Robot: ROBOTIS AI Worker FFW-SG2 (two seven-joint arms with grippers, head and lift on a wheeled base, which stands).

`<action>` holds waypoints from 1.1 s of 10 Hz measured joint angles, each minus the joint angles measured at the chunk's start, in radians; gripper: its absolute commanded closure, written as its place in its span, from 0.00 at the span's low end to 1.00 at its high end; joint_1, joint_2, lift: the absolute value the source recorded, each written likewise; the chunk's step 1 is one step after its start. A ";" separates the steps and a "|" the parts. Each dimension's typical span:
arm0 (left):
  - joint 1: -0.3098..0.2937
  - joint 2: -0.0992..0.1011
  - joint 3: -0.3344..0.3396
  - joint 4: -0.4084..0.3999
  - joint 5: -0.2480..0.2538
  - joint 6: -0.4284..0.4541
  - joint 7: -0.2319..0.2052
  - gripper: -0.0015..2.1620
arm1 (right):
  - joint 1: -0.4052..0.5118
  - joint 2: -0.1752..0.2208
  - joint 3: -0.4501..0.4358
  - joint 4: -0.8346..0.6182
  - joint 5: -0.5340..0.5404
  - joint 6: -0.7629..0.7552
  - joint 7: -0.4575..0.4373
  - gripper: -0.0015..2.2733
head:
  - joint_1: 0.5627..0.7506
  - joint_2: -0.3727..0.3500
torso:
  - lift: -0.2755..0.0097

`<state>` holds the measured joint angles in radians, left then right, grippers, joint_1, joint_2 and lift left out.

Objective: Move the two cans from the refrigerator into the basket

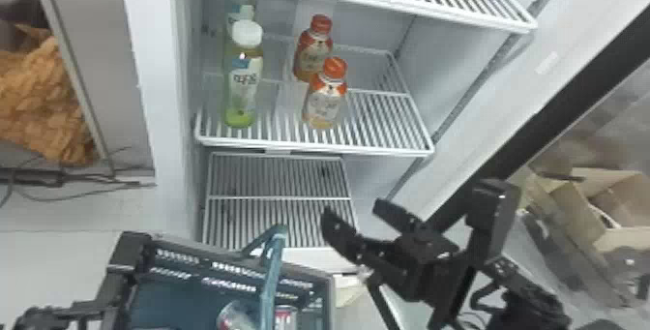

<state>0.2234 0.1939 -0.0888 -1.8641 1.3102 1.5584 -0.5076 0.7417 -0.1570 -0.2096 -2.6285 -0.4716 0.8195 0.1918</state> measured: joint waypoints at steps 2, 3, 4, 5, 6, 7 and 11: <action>0.002 0.002 -0.002 0.000 0.000 0.000 0.000 0.56 | 0.021 0.002 0.019 0.022 0.027 -0.220 -0.021 0.05 | 0.70 0.03 | 0.03; 0.002 0.003 -0.004 0.000 0.000 0.000 0.000 0.56 | 0.021 0.003 0.029 0.056 0.031 -0.326 -0.032 0.05 | 0.70 0.03 | 0.03; 0.002 0.003 -0.006 0.000 0.000 0.000 0.000 0.56 | 0.018 0.003 0.038 0.086 0.040 -0.414 -0.043 0.05 | 0.70 0.03 | 0.03; 0.002 0.003 -0.007 0.000 0.002 0.000 0.000 0.56 | 0.017 0.004 0.046 0.112 0.052 -0.497 -0.054 0.05 | 0.70 0.03 | 0.03; 0.002 0.002 -0.007 0.000 0.002 0.000 0.000 0.56 | 0.017 0.004 0.049 0.123 0.060 -0.533 -0.059 0.05 | 0.70 0.03 | 0.03; 0.002 0.002 -0.007 0.000 0.002 0.000 0.000 0.56 | 0.018 0.004 0.053 0.128 0.070 -0.565 -0.069 0.05 | 0.70 0.03 | 0.03; 0.004 0.001 -0.007 0.000 0.002 0.000 0.000 0.56 | 0.037 0.002 0.085 0.175 0.109 -0.796 -0.132 0.05 | 0.70 0.03 | 0.03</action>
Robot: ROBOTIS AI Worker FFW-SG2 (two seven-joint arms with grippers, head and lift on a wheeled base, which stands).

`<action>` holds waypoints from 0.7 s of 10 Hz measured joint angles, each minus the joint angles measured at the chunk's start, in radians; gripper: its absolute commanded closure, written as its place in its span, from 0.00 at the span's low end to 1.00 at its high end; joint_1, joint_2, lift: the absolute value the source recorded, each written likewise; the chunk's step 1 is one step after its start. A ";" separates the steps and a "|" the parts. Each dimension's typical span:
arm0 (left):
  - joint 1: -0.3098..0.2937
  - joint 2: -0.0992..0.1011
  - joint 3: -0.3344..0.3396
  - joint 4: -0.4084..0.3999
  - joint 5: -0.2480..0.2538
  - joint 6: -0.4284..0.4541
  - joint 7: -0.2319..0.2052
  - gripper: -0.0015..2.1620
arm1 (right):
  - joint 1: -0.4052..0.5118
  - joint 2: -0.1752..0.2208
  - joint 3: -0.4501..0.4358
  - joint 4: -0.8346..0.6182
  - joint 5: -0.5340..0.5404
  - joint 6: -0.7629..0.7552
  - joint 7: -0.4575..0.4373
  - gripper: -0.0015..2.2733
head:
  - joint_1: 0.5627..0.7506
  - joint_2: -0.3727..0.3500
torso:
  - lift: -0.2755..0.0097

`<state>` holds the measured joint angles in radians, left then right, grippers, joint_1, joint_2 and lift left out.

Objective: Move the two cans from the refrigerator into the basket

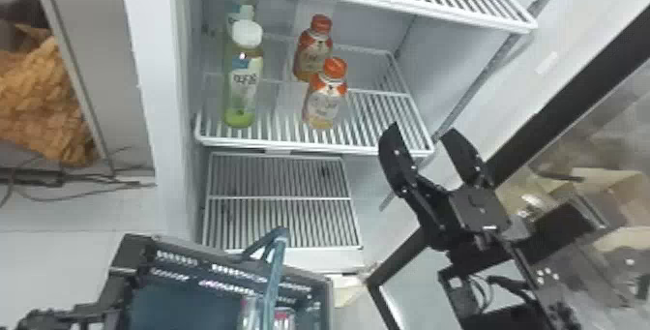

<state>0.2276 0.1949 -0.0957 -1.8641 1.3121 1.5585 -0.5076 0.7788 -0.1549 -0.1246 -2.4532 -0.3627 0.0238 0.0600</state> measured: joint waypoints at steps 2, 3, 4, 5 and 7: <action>-0.001 -0.002 0.000 0.000 -0.002 0.000 0.000 0.56 | 0.001 0.001 0.010 0.034 0.023 -0.055 -0.023 0.05 | 0.70 0.03 | 0.03; -0.001 -0.003 0.000 0.000 -0.003 0.000 0.001 0.56 | -0.003 0.002 0.012 0.059 0.033 -0.069 -0.027 0.05 | 0.70 0.03 | 0.03; -0.002 -0.003 0.000 0.000 -0.004 0.000 0.001 0.56 | -0.006 0.003 0.013 0.074 0.043 -0.072 -0.031 0.05 | 0.70 0.03 | 0.03; -0.001 -0.003 0.000 0.000 -0.003 0.000 0.001 0.56 | -0.010 0.003 0.013 0.091 0.052 -0.073 -0.034 0.05 | 0.70 0.03 | 0.03; 0.001 -0.003 0.000 0.000 -0.002 0.000 0.000 0.56 | -0.020 0.007 0.011 0.128 0.060 -0.072 -0.036 0.05 | 0.70 0.03 | 0.03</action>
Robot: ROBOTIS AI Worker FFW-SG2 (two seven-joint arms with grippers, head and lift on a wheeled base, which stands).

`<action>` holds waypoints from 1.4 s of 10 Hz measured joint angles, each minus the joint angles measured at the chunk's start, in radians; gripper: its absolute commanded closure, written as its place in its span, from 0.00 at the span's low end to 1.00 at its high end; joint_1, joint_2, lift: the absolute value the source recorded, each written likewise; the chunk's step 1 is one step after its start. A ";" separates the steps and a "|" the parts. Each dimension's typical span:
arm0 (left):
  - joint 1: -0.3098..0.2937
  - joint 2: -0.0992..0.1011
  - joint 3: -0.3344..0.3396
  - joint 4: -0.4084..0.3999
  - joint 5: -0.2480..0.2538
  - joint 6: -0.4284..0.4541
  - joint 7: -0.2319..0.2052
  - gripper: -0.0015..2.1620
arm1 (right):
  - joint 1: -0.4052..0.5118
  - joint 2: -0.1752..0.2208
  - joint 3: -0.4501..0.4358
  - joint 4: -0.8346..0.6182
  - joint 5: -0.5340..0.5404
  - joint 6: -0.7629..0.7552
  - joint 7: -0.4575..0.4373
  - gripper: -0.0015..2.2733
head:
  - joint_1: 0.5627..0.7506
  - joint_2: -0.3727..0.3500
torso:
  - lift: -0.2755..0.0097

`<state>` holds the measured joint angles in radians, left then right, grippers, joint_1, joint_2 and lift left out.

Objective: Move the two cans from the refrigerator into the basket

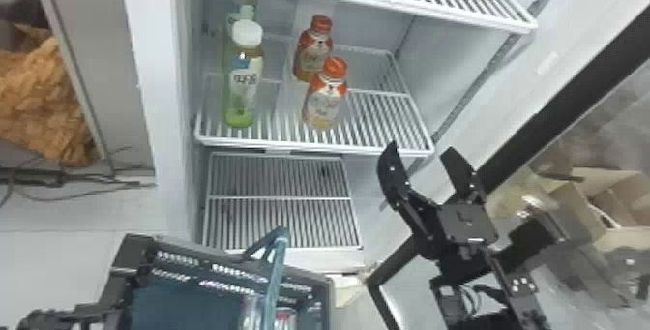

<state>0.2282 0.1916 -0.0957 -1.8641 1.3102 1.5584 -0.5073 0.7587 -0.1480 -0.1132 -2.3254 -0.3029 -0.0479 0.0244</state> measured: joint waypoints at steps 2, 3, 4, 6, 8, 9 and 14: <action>0.000 0.000 -0.003 0.000 0.000 0.000 0.000 0.56 | -0.007 0.001 -0.002 0.021 0.005 0.001 0.000 0.05 | 0.70 0.03 | 0.03; 0.000 0.000 -0.004 0.000 0.002 0.000 0.000 0.56 | -0.009 0.001 -0.002 0.022 0.006 0.000 0.000 0.05 | 0.70 0.03 | 0.03; -0.001 0.000 -0.005 0.000 0.004 0.000 0.000 0.56 | -0.010 0.001 -0.002 0.021 0.006 -0.001 0.000 0.05 | 0.70 0.03 | 0.03; -0.004 0.002 -0.008 0.000 0.004 0.000 0.000 0.56 | -0.010 0.001 -0.002 0.017 0.004 -0.001 0.000 0.05 | 0.70 0.03 | 0.03; -0.003 0.002 -0.010 0.000 0.004 0.000 0.000 0.56 | -0.010 0.001 -0.002 0.011 0.004 -0.001 0.000 0.05 | 0.70 0.03 | 0.03; -0.001 0.002 -0.010 0.000 0.005 0.000 0.000 0.56 | -0.010 0.000 -0.002 0.011 0.003 -0.001 0.000 0.05 | 0.70 0.03 | 0.03; -0.003 0.002 -0.010 0.000 0.006 0.000 0.000 0.56 | -0.005 -0.001 -0.002 0.014 -0.002 -0.001 0.000 0.05 | 0.70 0.03 | 0.03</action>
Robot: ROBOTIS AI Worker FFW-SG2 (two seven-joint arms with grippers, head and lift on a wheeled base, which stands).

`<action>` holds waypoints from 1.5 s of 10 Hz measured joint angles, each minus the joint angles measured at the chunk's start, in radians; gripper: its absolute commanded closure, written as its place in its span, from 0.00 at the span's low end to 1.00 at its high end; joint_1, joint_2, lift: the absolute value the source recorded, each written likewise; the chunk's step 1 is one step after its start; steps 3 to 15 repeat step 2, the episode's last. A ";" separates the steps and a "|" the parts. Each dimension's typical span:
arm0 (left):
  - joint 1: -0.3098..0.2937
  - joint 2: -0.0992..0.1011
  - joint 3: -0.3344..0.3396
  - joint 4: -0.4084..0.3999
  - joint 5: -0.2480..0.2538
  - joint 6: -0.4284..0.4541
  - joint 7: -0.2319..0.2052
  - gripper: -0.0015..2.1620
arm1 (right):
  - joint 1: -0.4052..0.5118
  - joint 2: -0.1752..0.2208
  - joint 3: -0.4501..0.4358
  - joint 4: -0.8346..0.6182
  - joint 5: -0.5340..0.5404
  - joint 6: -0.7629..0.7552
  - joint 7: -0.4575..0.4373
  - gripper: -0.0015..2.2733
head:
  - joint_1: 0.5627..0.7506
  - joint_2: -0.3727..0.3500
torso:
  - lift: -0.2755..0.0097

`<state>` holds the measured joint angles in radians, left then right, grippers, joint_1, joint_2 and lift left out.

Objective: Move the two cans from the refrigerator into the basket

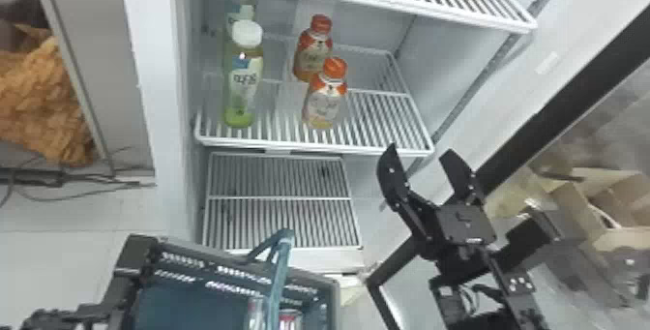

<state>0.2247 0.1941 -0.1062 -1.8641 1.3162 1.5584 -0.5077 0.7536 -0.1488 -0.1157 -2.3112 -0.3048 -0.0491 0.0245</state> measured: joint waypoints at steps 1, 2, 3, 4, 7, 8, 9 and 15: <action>0.000 0.001 0.000 0.000 0.000 0.000 0.000 0.56 | 0.001 0.000 0.000 0.000 -0.001 0.000 0.000 0.05 | 0.70 0.03 | 0.03; 0.002 0.001 0.000 0.000 0.000 0.000 0.000 0.56 | 0.002 0.000 0.000 0.000 -0.001 0.000 0.000 0.05 | 0.70 0.03 | 0.03; 0.002 0.001 0.000 0.000 0.000 0.000 0.000 0.56 | 0.002 0.000 0.000 0.000 -0.001 0.000 0.000 0.05 | 0.70 0.03 | 0.03; 0.002 0.001 0.000 0.000 0.000 0.000 0.000 0.56 | 0.002 0.000 0.000 0.000 -0.001 0.000 0.000 0.05 | 0.70 0.03 | 0.03; 0.002 0.001 0.000 0.000 0.000 0.000 0.000 0.56 | 0.002 0.000 0.000 0.000 -0.001 0.000 0.000 0.05 | 0.70 0.03 | 0.03; 0.002 0.001 0.000 0.000 0.000 0.000 0.000 0.56 | 0.002 0.000 0.000 0.000 -0.001 0.000 0.000 0.05 | 0.70 0.03 | 0.03; 0.002 0.001 0.000 0.000 0.000 0.000 0.000 0.56 | 0.002 0.000 0.000 0.000 -0.001 0.000 0.000 0.05 | 0.70 0.03 | 0.03; 0.002 0.001 0.000 0.000 0.000 0.000 0.000 0.56 | 0.002 0.000 0.000 0.000 -0.001 0.000 0.000 0.05 | 0.70 0.03 | 0.03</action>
